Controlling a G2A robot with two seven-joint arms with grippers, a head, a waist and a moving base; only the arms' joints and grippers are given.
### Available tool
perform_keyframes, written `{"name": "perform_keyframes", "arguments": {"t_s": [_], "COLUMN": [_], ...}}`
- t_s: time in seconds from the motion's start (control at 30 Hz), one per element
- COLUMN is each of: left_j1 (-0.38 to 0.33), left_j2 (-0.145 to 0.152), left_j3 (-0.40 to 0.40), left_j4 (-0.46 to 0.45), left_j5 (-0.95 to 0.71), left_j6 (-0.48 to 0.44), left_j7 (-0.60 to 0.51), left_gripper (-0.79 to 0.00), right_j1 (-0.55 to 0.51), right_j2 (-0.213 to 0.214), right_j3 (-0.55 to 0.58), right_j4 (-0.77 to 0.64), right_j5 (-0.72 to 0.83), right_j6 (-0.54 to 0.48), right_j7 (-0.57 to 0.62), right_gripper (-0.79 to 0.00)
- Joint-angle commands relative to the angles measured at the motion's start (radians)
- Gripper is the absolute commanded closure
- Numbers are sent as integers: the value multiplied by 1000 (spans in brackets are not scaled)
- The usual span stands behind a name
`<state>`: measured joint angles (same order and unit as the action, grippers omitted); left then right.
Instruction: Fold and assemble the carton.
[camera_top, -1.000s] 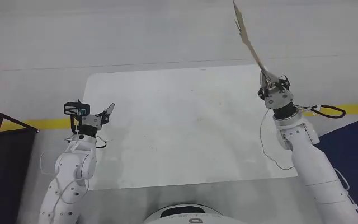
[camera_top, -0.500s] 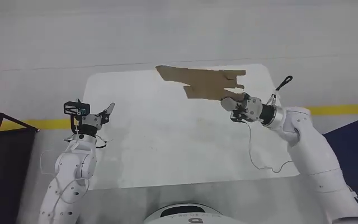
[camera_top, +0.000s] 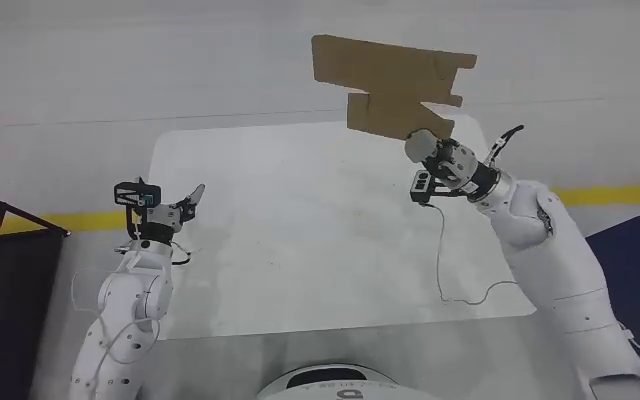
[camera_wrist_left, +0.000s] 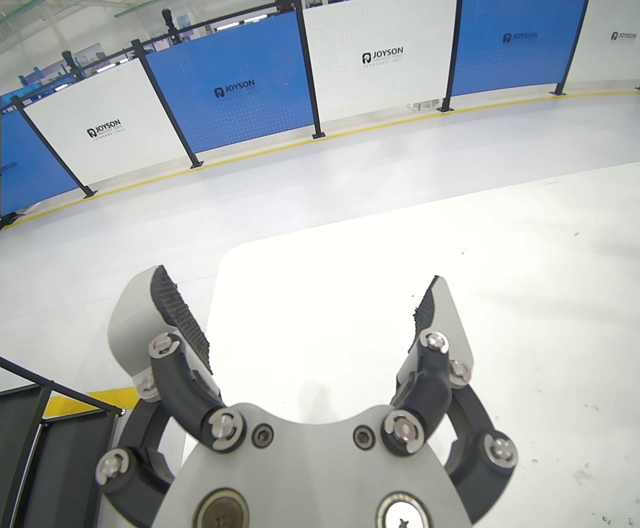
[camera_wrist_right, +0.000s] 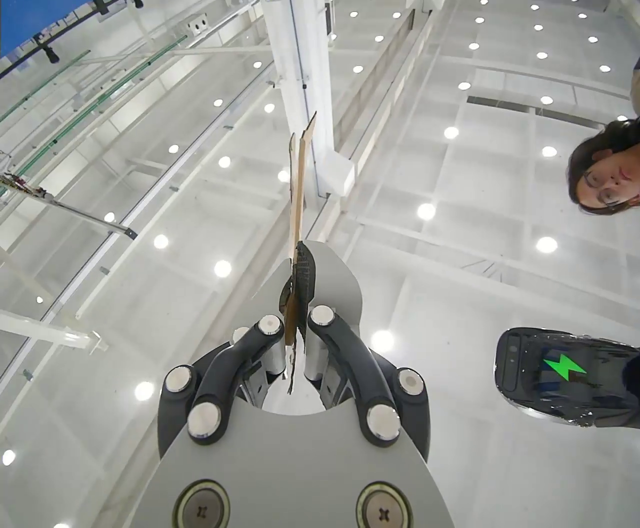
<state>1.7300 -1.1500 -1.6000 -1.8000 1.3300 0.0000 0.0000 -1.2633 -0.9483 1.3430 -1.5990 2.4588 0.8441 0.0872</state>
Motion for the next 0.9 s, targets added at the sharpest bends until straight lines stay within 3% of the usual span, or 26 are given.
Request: {"name": "perform_keyframes", "arguments": {"t_s": [0.0, 0.1, 0.2, 0.37, 0.5, 0.63, 0.87], "left_j1": [0, 0, 0, 0, 0, 0, 0], "left_j2": [0, 0, 0, 0, 0, 0, 0], "left_j3": [0, 0, 0, 0, 0, 0, 0], "left_j4": [0, 0, 0, 0, 0, 0, 0], "left_j5": [0, 0, 0, 0, 0, 0, 0], "left_j6": [0, 0, 0, 0, 0, 0, 0], "left_j7": [0, 0, 0, 0, 0, 0, 0], "left_gripper": [-785, -785, -785, -785, -785, -785, -785], "right_j1": [-16, -70, -113, -147, -166, -184, -217], "right_j2": [0, -5, 2, 11, 16, 19, 14], "right_j3": [40, 57, 62, 91, 124, 153, 179], "right_j4": [-36, -73, -82, -39, -27, -31, -60], "right_j5": [-220, -514, -902, -1274, -1470, -1699, -1779], "right_j6": [-102, -257, -416, -679, -857, -1028, -1186], "right_j7": [79, 284, 490, 688, 725, 681, 656], "right_gripper": [0, 0, 0, 0, 0, 0, 0]}}
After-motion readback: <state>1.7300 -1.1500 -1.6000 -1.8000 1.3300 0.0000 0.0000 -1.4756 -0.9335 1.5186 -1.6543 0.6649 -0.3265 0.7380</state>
